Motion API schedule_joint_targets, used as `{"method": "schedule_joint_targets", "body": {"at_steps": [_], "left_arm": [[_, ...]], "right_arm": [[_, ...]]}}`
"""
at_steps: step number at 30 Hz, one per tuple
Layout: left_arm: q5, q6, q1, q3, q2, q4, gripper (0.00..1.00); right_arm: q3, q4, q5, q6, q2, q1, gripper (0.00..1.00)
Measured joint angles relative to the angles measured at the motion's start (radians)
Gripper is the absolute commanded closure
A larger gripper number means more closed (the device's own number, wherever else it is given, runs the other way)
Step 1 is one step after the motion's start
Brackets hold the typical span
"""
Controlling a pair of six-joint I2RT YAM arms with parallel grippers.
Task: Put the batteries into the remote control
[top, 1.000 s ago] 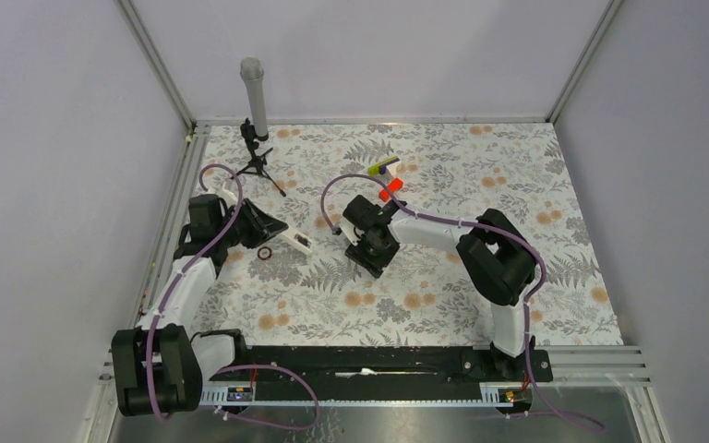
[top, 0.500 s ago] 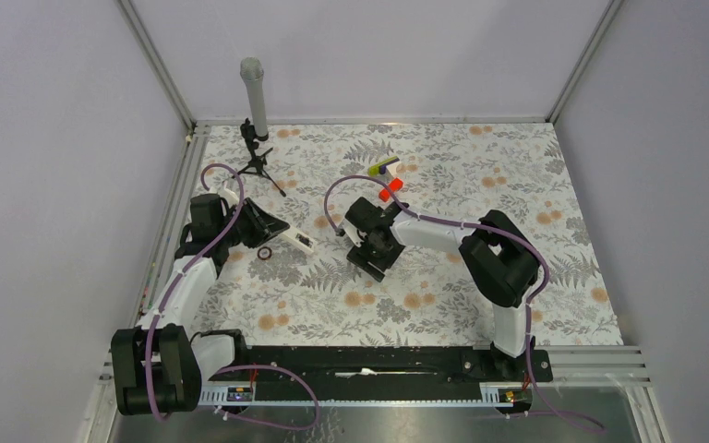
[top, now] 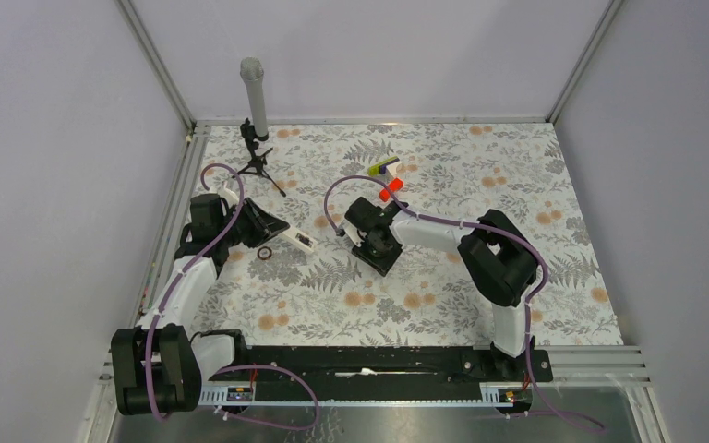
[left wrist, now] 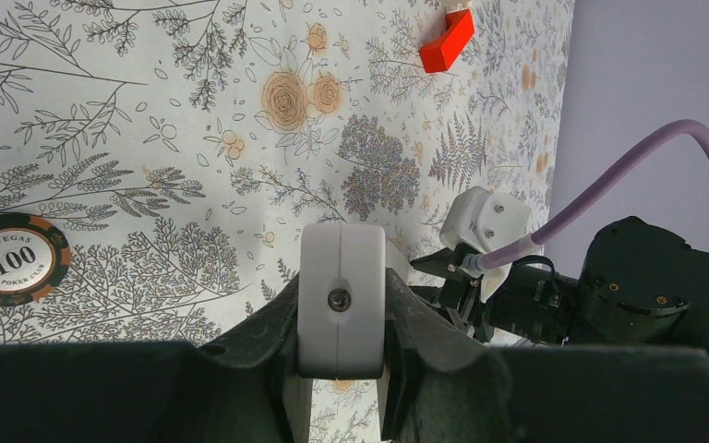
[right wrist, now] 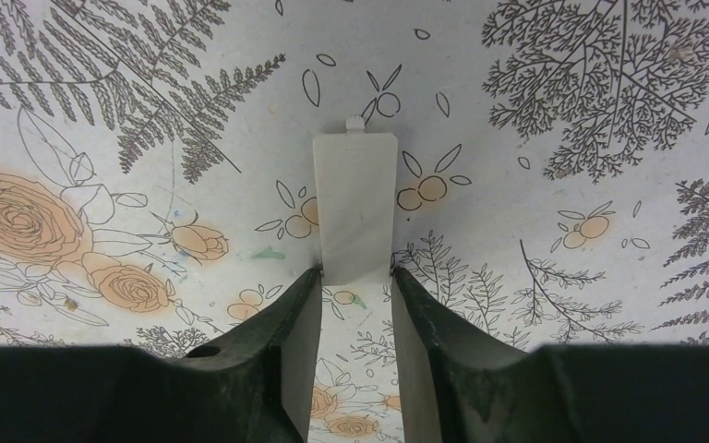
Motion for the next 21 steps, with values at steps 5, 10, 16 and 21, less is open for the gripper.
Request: {"method": "schedule_joint_targets", "body": {"at_steps": [5, 10, 16, 21], "left_arm": [[0.001, 0.000, -0.006, 0.000, 0.001, 0.002, 1.00], [0.007, -0.005, -0.040, 0.000, 0.024, 0.031, 1.00], [0.012, -0.031, -0.150, 0.000, 0.082, 0.090, 1.00], [0.010, -0.054, -0.266, 0.000, 0.153, 0.187, 1.00]], "right_arm": [[0.000, 0.000, 0.006, 0.002, 0.000, 0.000, 0.67], [-0.008, 0.003, 0.009, 0.003, -0.011, 0.000, 0.69], [-0.063, -0.004, 0.007, 0.010, -0.127, 0.000, 0.70], [-0.092, -0.009, 0.002, 0.021, -0.300, 0.000, 0.70]]}}
